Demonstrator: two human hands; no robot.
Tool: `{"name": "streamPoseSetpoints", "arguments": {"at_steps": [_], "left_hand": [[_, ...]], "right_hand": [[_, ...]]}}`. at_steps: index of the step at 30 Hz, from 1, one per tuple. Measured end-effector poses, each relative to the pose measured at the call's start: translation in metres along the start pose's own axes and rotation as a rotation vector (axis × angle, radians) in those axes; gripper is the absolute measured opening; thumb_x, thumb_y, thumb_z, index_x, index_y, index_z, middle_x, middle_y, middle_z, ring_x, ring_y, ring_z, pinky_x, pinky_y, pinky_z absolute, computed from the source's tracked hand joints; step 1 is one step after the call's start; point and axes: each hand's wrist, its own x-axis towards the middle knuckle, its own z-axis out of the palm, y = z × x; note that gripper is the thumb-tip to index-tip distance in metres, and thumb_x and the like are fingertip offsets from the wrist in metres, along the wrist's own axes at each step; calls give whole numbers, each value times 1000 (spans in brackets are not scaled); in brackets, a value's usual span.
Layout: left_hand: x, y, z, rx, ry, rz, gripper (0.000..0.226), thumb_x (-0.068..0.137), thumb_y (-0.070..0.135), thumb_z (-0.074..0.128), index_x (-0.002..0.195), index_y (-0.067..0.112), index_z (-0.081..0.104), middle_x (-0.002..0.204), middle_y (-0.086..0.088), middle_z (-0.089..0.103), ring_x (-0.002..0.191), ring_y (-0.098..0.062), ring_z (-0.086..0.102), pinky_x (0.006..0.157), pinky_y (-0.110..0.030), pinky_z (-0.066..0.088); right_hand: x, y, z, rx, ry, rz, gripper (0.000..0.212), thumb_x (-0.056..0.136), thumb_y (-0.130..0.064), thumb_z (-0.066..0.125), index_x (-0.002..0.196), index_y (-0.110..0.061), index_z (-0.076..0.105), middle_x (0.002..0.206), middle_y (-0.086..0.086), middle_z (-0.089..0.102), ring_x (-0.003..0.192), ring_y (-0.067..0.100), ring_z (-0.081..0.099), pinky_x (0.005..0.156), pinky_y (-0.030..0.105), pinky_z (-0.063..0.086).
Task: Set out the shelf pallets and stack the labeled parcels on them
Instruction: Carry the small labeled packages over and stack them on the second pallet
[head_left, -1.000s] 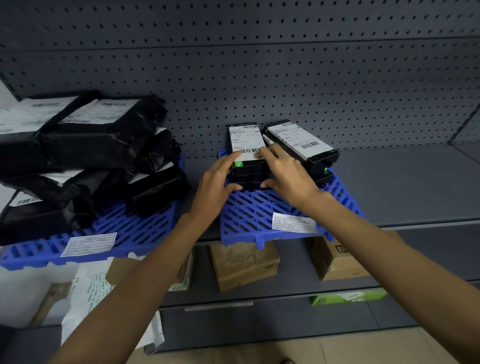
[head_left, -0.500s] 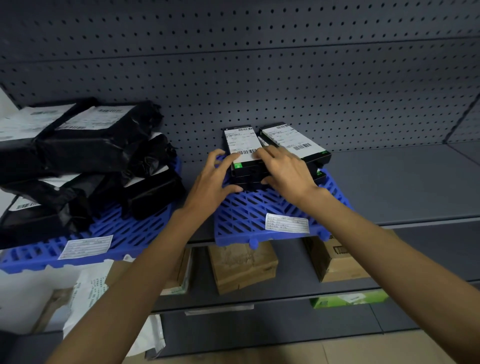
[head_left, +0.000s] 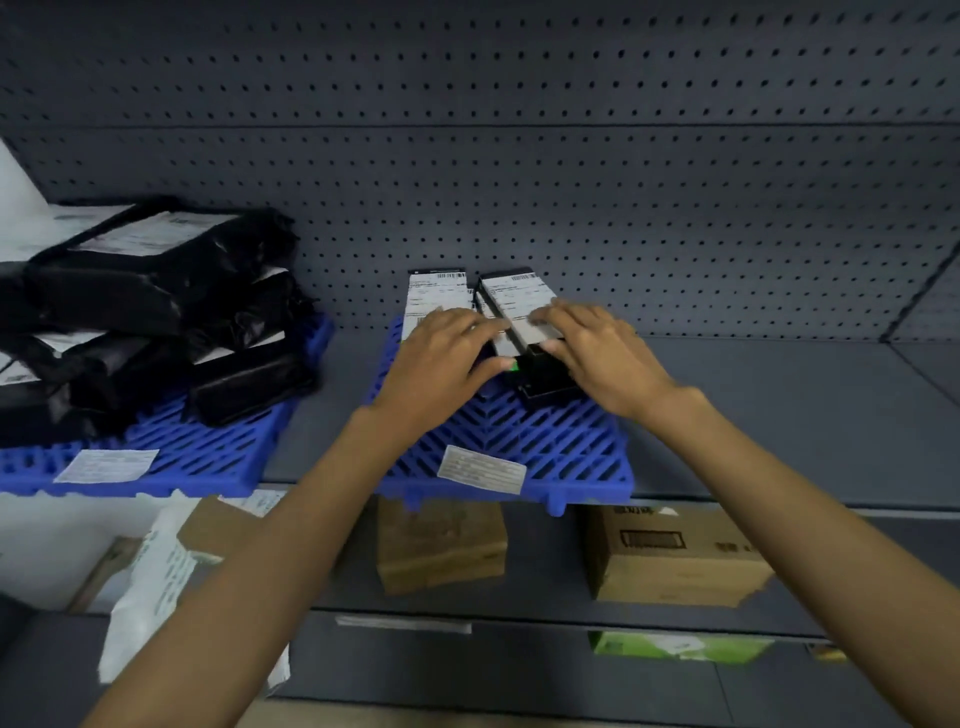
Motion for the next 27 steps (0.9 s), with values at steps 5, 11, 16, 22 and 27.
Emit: {"name": "streamPoseSetpoints", "arguments": {"at_steps": [5,11,16,22,27], "left_hand": [[5,26,21,172,-47,-75,69,95,61,28,143,14,47,116,-10,69,124,-29,55,114,-47,33],[14,53,27,326,1,-292,78,93,64,16,145,12,43,107,-14,69,111,-30,61,116,-50,27],[15,68,29,338,-177,-386,78,94,60,11,152,11,25,109,-14,70,138,-32,37,121,-48,3],[15,69,34,244,-130,-443,64,101,47,38,150,8,29,109,-15,71,144,-29,30,122,-44,3],[16,74,32,117,-41,-440,58,99,34,51,147,6,37,122,-25,64,145,-28,30,122,-36,5]], "right_hand": [[-1,31,0,201,-83,-29,43,104,-33,38,145,-17,37,141,11,49,115,33,55,89,46,50],[7,42,3,337,-130,-109,48,104,-29,42,149,-17,33,152,10,36,130,30,45,101,46,44],[8,44,6,449,-135,-59,50,103,-34,43,148,-13,36,139,12,48,121,28,50,90,27,38],[13,37,6,529,-224,-58,53,103,-35,42,152,-15,30,150,11,42,133,28,43,105,35,37],[14,34,4,519,-207,-55,54,103,-35,43,152,-14,31,148,10,44,131,29,45,105,37,37]]}}
